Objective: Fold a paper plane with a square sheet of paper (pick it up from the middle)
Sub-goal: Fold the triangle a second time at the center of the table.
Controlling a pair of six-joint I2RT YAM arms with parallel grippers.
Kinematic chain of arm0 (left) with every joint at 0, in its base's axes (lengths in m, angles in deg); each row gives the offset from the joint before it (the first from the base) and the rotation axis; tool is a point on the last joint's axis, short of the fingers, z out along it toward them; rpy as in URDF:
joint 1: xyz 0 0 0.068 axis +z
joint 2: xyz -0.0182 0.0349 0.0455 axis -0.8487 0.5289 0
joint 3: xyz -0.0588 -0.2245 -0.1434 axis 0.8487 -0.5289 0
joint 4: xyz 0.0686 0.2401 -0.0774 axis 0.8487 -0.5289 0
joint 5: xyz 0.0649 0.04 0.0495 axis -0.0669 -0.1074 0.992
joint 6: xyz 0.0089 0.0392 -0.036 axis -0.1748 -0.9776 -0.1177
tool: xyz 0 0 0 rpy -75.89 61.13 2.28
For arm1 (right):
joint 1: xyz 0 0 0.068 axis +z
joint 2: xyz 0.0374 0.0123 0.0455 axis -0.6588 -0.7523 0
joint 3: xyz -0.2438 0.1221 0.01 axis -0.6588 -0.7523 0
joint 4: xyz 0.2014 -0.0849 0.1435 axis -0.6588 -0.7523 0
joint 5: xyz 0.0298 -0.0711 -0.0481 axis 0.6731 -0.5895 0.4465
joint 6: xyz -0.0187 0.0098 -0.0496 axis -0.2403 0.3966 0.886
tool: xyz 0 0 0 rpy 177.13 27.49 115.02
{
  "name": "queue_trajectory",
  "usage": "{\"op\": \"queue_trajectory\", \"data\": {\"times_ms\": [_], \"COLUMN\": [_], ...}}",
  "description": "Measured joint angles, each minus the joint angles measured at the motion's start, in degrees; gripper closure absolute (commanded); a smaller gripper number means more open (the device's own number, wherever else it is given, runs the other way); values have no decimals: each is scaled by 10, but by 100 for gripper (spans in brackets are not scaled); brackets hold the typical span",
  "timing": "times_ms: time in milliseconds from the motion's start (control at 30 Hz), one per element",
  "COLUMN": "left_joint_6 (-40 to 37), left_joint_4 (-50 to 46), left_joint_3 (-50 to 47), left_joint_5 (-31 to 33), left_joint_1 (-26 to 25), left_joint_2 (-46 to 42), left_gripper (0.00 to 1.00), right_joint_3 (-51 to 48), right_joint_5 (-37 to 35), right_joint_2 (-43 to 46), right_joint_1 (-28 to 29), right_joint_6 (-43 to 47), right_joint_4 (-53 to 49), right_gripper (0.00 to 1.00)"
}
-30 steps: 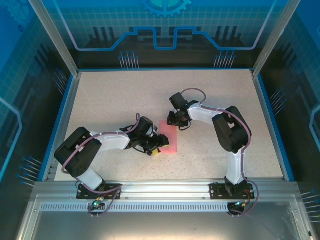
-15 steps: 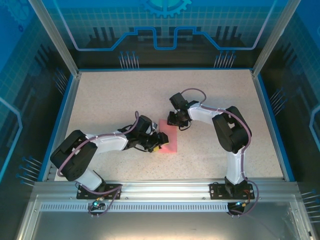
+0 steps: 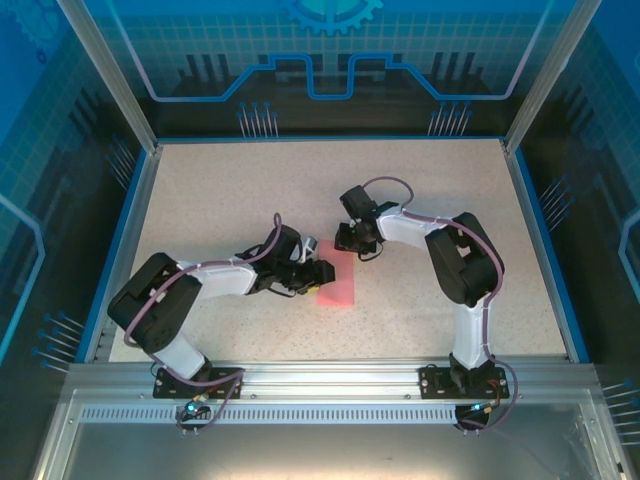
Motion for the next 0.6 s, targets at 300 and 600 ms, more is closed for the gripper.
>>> {"op": "queue_trajectory", "data": {"times_ms": [300, 600], "left_joint_6": [5, 19], "left_joint_4": [-47, -88], "left_joint_3": [15, 22], "left_joint_5": [25, 52], "left_joint_1": [0, 0], "left_joint_2": [11, 28], "left_gripper": [83, 88], "right_joint_3": [-24, -78], "right_joint_5": [29, 89], "right_joint_2": [23, 129], "right_joint_1": [-2, -2], "right_joint_6": [20, 73], "right_joint_4": [26, 39], "right_gripper": [64, 77]}}
